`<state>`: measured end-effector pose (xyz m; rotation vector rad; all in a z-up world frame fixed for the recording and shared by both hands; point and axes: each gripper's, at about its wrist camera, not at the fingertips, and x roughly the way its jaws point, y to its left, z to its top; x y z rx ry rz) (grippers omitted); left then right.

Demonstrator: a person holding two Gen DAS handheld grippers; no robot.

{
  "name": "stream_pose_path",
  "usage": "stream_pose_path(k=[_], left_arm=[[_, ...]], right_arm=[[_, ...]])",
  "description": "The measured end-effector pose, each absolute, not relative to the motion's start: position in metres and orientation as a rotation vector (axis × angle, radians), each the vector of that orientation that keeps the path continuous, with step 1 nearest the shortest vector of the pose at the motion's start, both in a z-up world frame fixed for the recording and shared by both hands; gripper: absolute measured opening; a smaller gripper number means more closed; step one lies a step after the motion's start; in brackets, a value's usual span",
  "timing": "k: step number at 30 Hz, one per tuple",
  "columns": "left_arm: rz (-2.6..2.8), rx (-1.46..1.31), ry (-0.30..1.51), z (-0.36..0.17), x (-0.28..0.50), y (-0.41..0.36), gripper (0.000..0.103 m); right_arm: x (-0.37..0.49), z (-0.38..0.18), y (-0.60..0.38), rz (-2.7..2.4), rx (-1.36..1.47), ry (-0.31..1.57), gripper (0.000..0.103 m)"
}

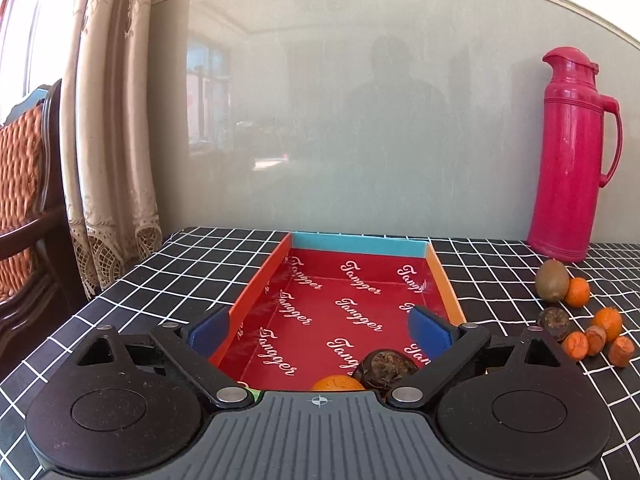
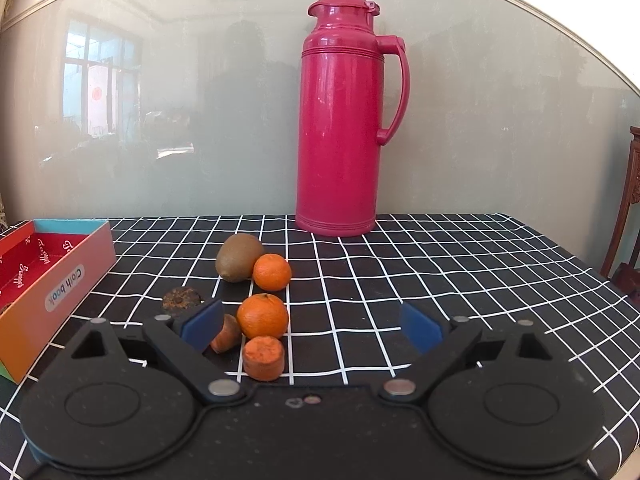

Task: Organize fruits
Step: 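Grasp the cut orange piece with the right gripper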

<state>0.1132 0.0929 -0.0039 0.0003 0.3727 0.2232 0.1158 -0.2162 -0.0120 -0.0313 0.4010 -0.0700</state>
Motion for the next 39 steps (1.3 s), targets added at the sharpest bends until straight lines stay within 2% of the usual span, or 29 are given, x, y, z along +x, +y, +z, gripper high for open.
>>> stream_pose_path(k=[27, 31, 35, 39], left_arm=[[0.253, -0.033, 0.391, -0.005, 0.106, 0.120, 0.096], [0.269, -0.039, 0.389, -0.005, 0.103, 0.127, 0.096], [0.287, -0.047, 0.393, -0.006, 0.099, 0.136, 0.096], [0.300, -0.058, 0.394, -0.006, 0.097, 0.143, 0.096]], right_arm=[[0.132, -0.025, -0.186, 0.013, -0.111, 0.491, 0.090], [0.140, -0.028, -0.185, 0.011, -0.096, 0.531, 0.082], [0.150, -0.032, -0.193, -0.009, -0.042, 0.576, 0.066], [0.152, -0.034, -0.192, -0.021, -0.054, 0.586, 0.065]])
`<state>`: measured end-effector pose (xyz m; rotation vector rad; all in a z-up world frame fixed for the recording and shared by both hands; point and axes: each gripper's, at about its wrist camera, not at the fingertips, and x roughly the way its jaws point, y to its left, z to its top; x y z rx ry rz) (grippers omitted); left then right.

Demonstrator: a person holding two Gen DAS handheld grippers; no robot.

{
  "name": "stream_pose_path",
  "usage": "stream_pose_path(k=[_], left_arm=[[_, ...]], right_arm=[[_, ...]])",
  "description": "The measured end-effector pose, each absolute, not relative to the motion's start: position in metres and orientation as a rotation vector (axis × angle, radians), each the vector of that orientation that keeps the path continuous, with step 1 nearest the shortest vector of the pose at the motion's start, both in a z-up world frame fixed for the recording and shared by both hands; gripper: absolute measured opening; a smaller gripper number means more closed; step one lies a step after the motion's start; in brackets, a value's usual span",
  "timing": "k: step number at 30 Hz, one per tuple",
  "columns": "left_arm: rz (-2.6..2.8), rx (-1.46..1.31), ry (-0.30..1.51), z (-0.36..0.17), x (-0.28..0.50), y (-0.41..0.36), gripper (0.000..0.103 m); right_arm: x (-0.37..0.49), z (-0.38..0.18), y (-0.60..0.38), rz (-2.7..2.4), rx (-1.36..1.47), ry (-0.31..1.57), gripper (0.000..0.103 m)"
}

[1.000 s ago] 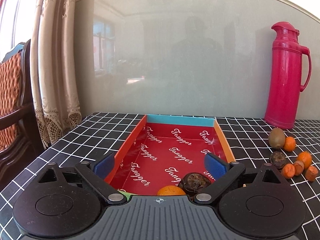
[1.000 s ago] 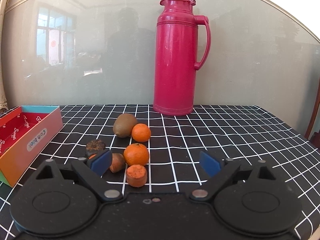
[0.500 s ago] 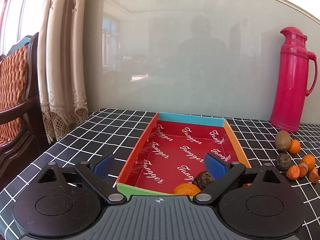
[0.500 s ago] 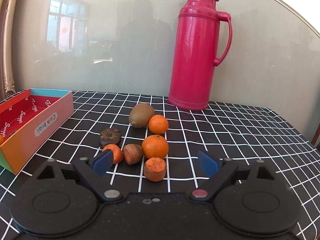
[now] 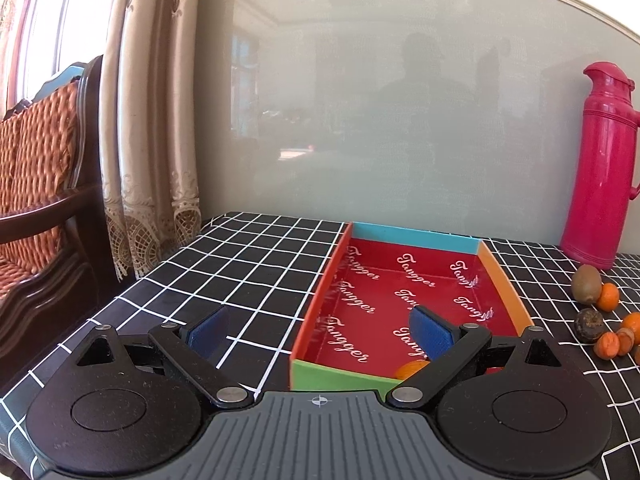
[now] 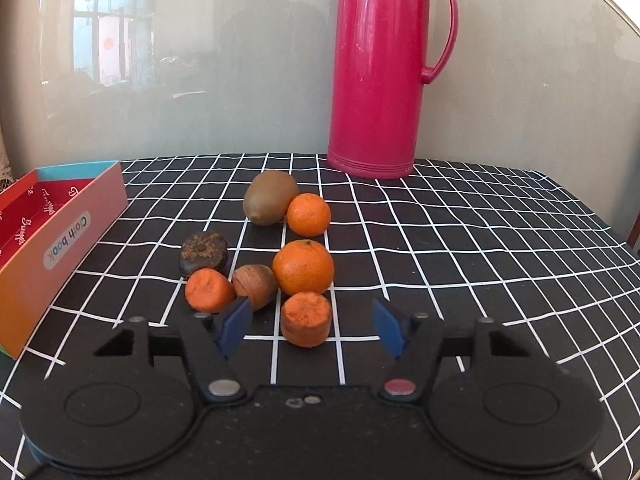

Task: Organize fruits
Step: 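Grasp the cut orange piece with the right gripper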

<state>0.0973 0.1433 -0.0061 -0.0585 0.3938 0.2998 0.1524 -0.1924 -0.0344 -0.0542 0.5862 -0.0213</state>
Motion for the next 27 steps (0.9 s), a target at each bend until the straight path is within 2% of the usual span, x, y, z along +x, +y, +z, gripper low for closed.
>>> stream_pose_path(k=[4, 6, 8, 12, 15, 16, 27], left_arm=[[0.300, -0.061, 0.393, -0.006, 0.096, 0.144, 0.096], [0.302, -0.057, 0.396, -0.006, 0.095, 0.145, 0.096], [0.307, -0.059, 0.395, -0.006, 0.094, 0.148, 0.096], [0.323, -0.066, 0.400, -0.007, 0.092, 0.155, 0.096], [0.330, -0.074, 0.403, -0.008, 0.090, 0.160, 0.096], [0.334, -0.074, 0.404, -0.008, 0.090, 0.161, 0.096], [0.339, -0.075, 0.402, -0.008, 0.086, 0.164, 0.096]], right_arm=[[0.156, -0.038, -0.192, -0.021, -0.069, 0.601, 0.055], [0.158, -0.039, -0.192, -0.025, -0.071, 0.609, 0.054], [0.161, -0.040, -0.192, -0.025, -0.072, 0.618, 0.044], [0.167, -0.044, -0.190, -0.022, -0.074, 0.642, 0.041], [0.170, -0.046, -0.188, -0.020, -0.078, 0.655, 0.036], [0.171, -0.047, -0.188, -0.019, -0.079, 0.660, 0.030], [0.166, -0.042, -0.190, -0.018, -0.069, 0.638, 0.029]])
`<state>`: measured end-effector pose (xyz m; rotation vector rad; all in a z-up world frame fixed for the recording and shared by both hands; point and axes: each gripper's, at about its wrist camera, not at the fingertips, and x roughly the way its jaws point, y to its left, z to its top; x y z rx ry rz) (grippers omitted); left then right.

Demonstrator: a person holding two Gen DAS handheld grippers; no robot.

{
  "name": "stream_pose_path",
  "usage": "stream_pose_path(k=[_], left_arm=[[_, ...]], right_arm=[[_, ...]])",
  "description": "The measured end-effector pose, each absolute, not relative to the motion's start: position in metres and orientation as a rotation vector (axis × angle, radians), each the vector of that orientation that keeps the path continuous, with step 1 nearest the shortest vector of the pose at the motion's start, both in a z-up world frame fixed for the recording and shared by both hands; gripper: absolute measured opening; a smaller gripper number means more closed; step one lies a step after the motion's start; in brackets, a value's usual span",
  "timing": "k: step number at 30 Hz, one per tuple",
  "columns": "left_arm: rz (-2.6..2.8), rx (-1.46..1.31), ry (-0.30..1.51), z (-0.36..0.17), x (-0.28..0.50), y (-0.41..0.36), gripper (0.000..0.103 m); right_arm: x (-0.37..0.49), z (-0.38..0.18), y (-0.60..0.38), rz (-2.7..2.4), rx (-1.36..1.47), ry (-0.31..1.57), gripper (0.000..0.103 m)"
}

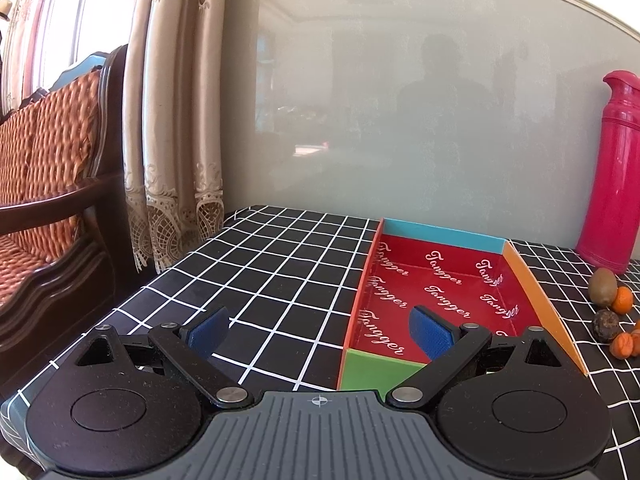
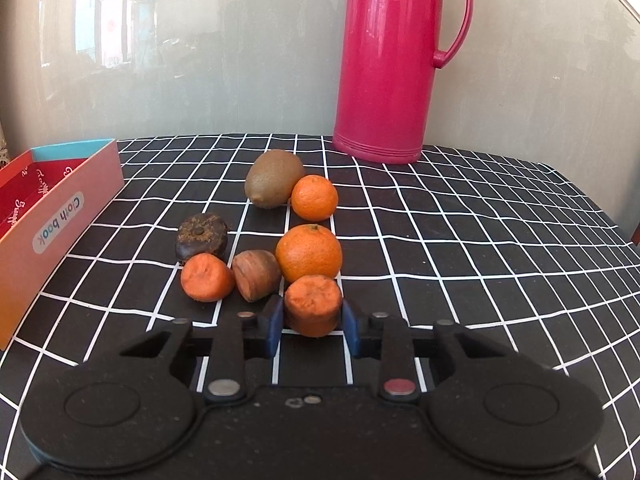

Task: Organize fruits
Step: 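Grasp the cut orange piece with the right gripper, then carry the cut orange piece into the box and open the right gripper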

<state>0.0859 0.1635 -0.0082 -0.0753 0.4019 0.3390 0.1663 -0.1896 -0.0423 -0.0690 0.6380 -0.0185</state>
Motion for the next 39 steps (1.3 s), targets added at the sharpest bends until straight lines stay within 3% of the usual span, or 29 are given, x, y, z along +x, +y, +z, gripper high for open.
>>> stream_pose_path(k=[39], left_arm=[[0.459, -0.051, 0.438, -0.021, 0.053, 0.214, 0.096]], right_arm=[[0.136, -0.008, -0.042, 0.297, -0.086, 0.434, 0.029]])
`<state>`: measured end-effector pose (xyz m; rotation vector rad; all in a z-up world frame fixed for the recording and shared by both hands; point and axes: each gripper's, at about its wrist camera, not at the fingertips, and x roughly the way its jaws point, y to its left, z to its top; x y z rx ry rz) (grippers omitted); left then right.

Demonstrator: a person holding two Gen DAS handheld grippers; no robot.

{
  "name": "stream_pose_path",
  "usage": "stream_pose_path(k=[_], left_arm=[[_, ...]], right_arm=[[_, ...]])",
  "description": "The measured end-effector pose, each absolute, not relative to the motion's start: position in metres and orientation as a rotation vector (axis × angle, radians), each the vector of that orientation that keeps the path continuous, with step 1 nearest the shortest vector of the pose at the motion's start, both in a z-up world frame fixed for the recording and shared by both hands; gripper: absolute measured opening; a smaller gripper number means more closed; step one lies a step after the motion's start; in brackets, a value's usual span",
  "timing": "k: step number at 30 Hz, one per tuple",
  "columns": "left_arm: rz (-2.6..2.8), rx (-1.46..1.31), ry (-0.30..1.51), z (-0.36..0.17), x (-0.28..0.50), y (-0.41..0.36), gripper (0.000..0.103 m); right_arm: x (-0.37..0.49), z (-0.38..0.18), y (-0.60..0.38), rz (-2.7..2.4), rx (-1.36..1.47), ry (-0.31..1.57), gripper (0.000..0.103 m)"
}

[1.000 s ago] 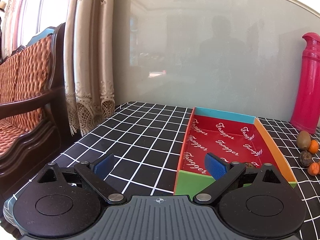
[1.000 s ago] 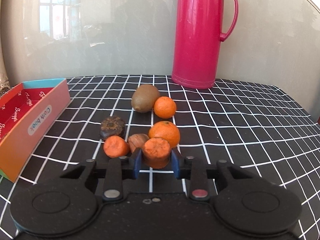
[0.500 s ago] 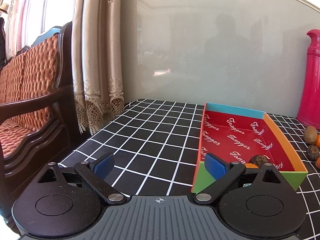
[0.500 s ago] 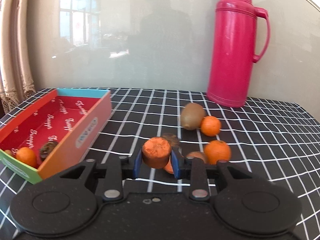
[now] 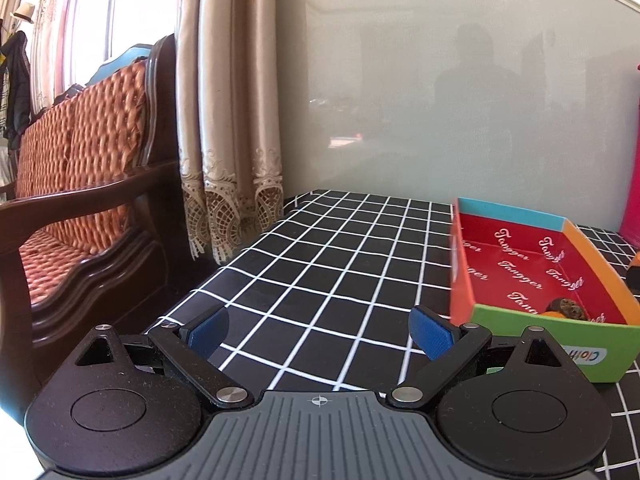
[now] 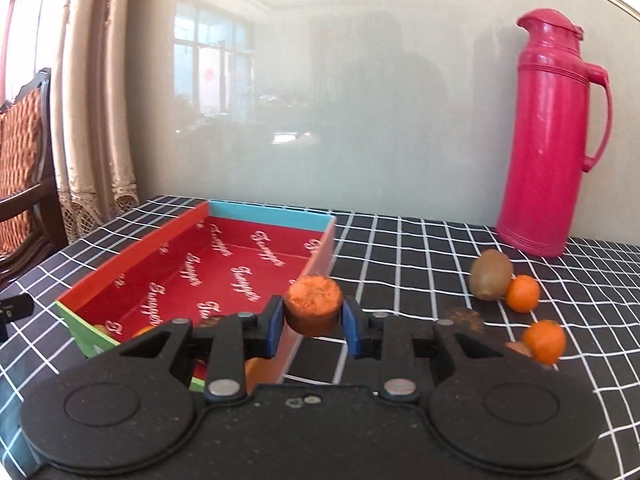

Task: Organize fruits
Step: 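Carry the cut orange piece into the box and open the right gripper, then move both grippers back toward the remaining fruits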

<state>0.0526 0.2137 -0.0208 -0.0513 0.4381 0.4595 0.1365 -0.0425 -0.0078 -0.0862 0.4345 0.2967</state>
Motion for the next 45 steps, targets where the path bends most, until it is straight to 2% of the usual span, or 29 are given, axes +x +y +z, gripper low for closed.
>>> stream_pose_path(k=[10, 14, 18, 20, 22, 25, 32, 45], left_arm=[[0.500, -0.076, 0.455, -0.025, 0.044, 0.236, 0.096], [0.491, -0.073, 0.450, -0.025, 0.045, 0.232, 0.096], [0.476, -0.073, 0.443, -0.023, 0.047, 0.226, 0.096], [0.465, -0.074, 0.438, -0.021, 0.050, 0.222, 0.096], [0.452, -0.066, 0.436, -0.020, 0.054, 0.215, 0.096], [0.433, -0.049, 0.435, -0.019, 0.059, 0.204, 0.096], [0.394, -0.046, 0.421, -0.014, 0.067, 0.183, 0.096], [0.261, -0.021, 0.365, -0.003, 0.083, 0.116, 0.096]], right_arm=[[0.131, -0.015, -0.006, 0.371, -0.125, 0.428, 0.031], [0.127, -0.016, -0.003, 0.375, -0.151, 0.420, 0.045], [0.121, -0.008, -0.018, 0.346, -0.120, 0.362, 0.053], [0.123, -0.004, -0.030, 0.319, -0.089, 0.349, 0.064], [0.125, -0.002, -0.045, 0.286, -0.059, 0.346, 0.071], [0.130, 0.000, -0.068, 0.233, -0.022, 0.370, 0.077], [0.134, 0.002, -0.120, 0.135, 0.064, 0.394, 0.085], [0.127, 0.000, -0.209, -0.055, 0.166, 0.382, 0.089]])
